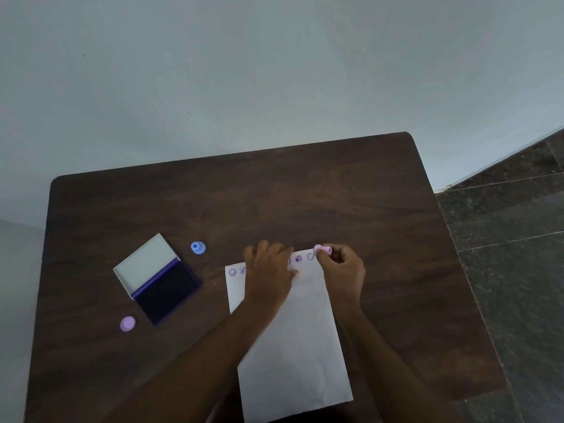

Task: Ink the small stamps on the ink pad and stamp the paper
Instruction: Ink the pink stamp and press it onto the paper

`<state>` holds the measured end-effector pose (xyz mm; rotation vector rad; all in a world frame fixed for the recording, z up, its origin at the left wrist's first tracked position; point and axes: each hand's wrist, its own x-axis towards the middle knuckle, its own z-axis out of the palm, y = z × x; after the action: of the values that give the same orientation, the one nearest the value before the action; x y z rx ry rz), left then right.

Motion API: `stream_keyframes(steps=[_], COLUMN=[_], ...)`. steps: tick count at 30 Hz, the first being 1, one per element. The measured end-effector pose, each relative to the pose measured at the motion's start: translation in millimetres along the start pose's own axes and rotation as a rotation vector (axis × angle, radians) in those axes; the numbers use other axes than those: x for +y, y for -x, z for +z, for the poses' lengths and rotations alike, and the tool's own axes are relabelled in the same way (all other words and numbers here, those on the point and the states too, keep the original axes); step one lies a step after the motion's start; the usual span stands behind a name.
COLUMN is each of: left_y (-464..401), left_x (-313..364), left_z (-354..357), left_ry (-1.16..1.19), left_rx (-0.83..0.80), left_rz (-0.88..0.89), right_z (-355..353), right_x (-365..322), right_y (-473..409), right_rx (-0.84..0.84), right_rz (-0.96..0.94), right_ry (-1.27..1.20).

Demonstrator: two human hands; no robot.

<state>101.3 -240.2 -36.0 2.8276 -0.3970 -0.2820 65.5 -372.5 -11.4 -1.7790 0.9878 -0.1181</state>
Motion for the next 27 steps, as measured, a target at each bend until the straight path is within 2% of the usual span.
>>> stream_keyframes(steps=[6,13,21,24,27], left_y=[6.6,21.6,46.8,69.4,85.2], left_x=[-12.3,-38.3,-76.7,-92.9,-111.7], left_z=[-7.7,-20.0,-43.7,-59.4,-63.8], left_ry=[0.085,0.242,0.37,0.489,0.523], left_rx=[0.042,0.027,0.044,0.168,0.176], left_rz=[-0.077,-0.242,-0.34,-0.301,-0.375], right_z=[4.6,24.1,58.2,71.6,83.8], right_x=[-12.5,-25.4,-41.9,-47.6,-48.9], right_y=[7.9,16.4,41.3,54.6,71.2], right_rx=[-0.091,-0.283,-0.39,-0.428,-0.509], right_rz=[-0.005,-0.085,-0.259,-0.304,-0.323], right_ry=[-0.025,0.144,0.239,0.296,0.291])
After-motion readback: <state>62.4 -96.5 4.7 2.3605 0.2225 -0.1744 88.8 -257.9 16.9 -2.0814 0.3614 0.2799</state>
